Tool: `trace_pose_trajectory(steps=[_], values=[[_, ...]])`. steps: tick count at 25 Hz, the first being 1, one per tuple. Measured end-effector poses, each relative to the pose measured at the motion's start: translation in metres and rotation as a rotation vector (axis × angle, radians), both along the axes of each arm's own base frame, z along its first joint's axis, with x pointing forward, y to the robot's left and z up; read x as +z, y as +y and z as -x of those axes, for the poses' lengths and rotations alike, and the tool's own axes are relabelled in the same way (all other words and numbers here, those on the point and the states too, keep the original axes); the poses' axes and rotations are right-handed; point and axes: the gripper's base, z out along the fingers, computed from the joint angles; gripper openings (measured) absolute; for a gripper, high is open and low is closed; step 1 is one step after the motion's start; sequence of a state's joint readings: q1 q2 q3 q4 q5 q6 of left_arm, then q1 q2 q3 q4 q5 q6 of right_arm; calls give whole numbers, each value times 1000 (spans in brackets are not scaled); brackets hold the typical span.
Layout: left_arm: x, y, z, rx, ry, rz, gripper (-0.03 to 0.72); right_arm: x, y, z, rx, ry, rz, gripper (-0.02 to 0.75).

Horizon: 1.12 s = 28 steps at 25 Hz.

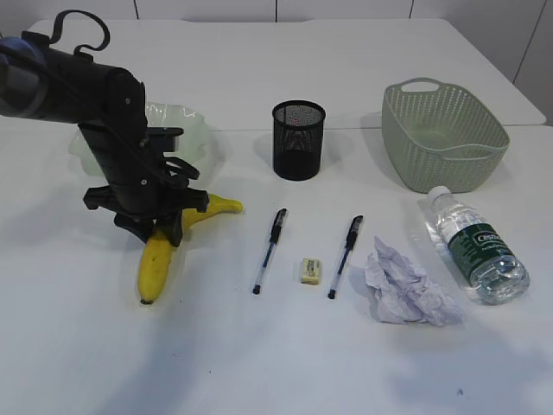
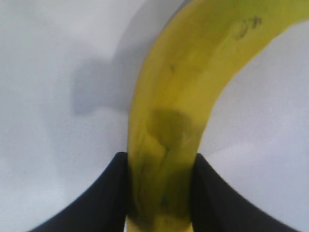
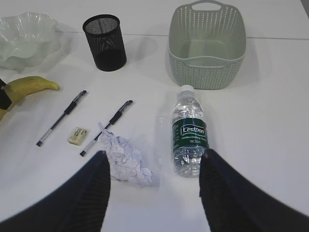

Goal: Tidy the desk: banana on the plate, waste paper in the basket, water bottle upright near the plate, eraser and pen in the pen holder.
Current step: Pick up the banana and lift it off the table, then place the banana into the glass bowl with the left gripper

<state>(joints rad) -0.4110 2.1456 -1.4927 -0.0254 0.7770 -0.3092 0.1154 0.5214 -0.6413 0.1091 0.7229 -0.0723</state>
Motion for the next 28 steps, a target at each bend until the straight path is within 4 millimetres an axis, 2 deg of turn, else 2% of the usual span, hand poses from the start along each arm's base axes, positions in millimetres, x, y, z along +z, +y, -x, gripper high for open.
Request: trace_pose_trajectory(steps=[6,10,23,28], values=[[0,1,2,-1,19,-8,235,0,0,0,0,0,0,442],[9,2,4,-1,29,-12,233,0,0,0,0,0,0,442],[91,6,17,-13,-130,70,232,0,0,0,0,-2,0,441],[126,7,16,-7,-291,139,232,0,0,0,0,-2,0,441]])
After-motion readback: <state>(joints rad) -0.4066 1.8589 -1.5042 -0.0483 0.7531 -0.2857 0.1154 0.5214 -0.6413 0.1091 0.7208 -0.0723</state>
